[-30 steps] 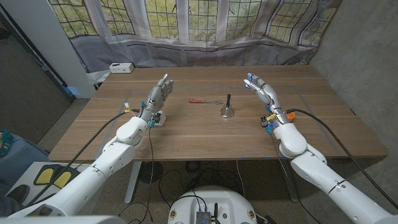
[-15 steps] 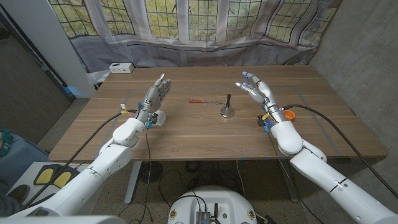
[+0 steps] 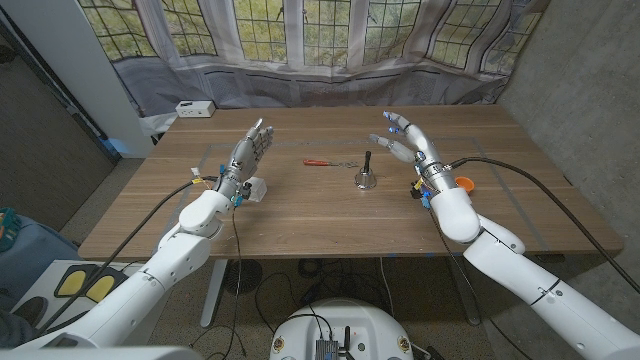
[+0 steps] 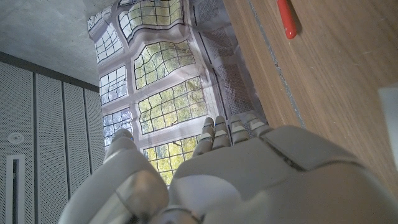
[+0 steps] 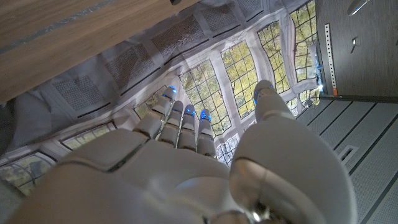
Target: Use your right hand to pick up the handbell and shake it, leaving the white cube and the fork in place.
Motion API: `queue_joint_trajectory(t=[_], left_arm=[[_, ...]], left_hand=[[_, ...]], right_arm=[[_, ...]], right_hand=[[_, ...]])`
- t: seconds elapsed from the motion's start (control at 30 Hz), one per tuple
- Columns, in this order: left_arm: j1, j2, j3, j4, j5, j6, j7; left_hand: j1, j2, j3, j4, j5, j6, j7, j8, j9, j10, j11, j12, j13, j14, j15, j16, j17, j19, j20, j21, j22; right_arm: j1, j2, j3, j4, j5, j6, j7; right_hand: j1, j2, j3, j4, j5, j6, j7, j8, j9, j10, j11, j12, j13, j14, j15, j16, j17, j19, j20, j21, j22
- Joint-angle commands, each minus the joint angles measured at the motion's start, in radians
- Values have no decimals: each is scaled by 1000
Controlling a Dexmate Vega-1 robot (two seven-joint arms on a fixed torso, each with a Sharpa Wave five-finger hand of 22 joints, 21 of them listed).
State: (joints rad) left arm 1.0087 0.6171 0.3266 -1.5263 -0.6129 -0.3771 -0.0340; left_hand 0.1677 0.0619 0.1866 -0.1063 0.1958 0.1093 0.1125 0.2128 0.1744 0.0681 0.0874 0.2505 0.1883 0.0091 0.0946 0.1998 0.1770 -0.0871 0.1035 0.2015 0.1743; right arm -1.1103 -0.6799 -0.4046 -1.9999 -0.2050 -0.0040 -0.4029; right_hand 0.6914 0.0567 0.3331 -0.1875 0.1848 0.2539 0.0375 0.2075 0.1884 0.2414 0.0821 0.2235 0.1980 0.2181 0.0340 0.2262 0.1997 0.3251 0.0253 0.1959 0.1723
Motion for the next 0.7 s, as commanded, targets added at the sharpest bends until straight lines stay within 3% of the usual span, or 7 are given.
queue_joint_trajectory(t=[0.03, 0.37, 0.7], left_arm=[[-3, -4, 0, 10, -5, -14, -13], [14, 0, -9, 4, -8, -27, -9], [23, 4, -11, -6, -6, -30, -8]], left_hand=[[9, 4, 6, -1, -1, 13, 0, -4, 4, 6, -3, -6, 4, 5, 4, -2, 2, -1, 10, -3, 5], [11, 4, 7, -2, -2, 19, -2, -5, 4, 9, -2, -7, 4, 6, 3, -4, 2, -2, 14, -4, 5], [13, 5, 8, -3, -3, 21, -1, -8, 4, 9, 1, -10, 4, 7, 2, -5, 2, -4, 16, -5, 5]], right_arm=[[31, -23, -47, -81, -138, -170, 0], [68, -47, -96, -123, -225, -282, 51], [106, -65, -139, -153, -299, -366, 107]], right_hand=[[28, -8, 11, 2, 4, 13, -3, 7, 5, 16, -1, 2, 2, 4, 0, 6, 2, 3, 7, -1, 0], [59, -16, 17, 8, 5, 36, -6, 10, 6, 49, -11, 11, 4, 45, -12, 21, 6, 19, 12, 5, 1], [81, -27, 19, 8, 6, 44, -4, 10, 6, 67, -11, 15, 5, 47, -14, 18, 6, 39, 14, 10, 0]])
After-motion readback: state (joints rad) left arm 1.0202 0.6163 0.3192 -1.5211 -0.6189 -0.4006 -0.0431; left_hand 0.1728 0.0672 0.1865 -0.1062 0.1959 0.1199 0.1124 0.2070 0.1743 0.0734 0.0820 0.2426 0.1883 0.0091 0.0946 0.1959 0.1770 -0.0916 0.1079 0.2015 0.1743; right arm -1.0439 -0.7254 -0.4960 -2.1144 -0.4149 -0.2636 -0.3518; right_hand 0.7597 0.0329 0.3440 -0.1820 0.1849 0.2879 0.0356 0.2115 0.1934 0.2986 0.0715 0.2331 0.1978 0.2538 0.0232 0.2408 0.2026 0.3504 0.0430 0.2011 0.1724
